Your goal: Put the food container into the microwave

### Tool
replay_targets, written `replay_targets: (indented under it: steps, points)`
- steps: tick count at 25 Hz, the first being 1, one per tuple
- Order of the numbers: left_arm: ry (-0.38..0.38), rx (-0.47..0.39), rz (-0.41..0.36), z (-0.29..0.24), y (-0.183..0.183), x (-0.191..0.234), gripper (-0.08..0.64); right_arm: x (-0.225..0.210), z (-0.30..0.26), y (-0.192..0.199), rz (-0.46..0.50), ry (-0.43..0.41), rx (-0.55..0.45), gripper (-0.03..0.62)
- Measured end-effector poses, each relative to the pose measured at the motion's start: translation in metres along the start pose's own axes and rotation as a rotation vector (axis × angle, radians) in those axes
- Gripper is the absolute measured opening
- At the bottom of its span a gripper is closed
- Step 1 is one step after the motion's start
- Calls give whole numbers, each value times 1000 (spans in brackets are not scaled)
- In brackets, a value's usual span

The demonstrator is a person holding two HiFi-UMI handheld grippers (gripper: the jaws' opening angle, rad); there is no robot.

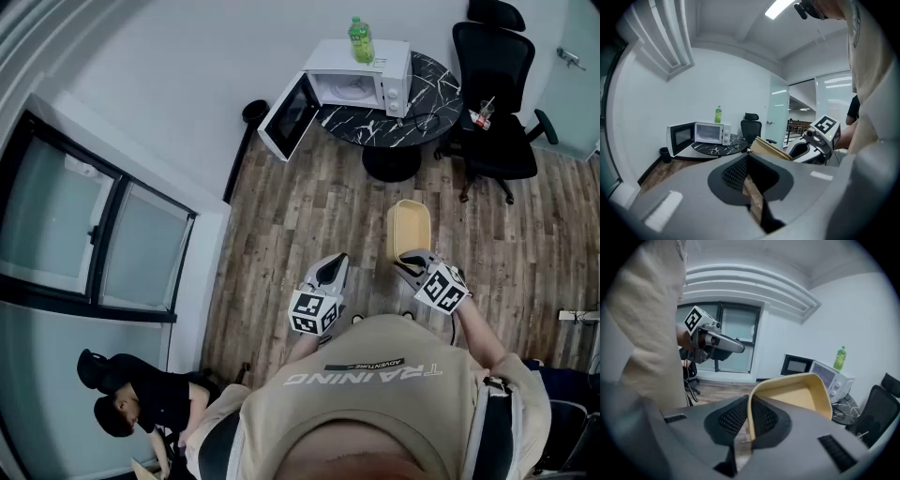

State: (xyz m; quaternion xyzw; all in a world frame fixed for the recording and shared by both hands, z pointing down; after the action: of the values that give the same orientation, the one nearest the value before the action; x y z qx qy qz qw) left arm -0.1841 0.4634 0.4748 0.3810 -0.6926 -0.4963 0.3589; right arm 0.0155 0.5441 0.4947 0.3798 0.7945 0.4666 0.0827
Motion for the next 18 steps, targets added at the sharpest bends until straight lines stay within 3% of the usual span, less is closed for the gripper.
replay_targets:
  steps: [7, 10, 14, 18]
  points:
    - [-34, -44, -134, -13, -29, -1, 9, -1, 0, -20, -43, 35, -60, 24]
    - [-61, -75, -187, -23, -54, 7, 8, -25, 11, -40, -76, 103, -116, 23]
    - [-68, -97, -210, -26, -76, 11, 9, -49, 19, -67, -84, 179, -170, 23]
    - [-42, -88, -213, -21, -73, 14, 9, -51, 17, -73, -107, 213, -175, 23]
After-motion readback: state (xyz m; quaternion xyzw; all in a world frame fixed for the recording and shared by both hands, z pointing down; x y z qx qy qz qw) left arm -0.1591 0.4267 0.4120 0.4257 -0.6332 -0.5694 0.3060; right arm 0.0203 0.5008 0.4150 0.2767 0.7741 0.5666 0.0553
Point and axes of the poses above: the fingertips, and each gripper's own axes: z backward along the fingers, x to its left, y out of its underside, the point moved 8 cm from there along z, backward along the fingers, and after that the axes turned 2 degrees about y, right-handed, at the moved point
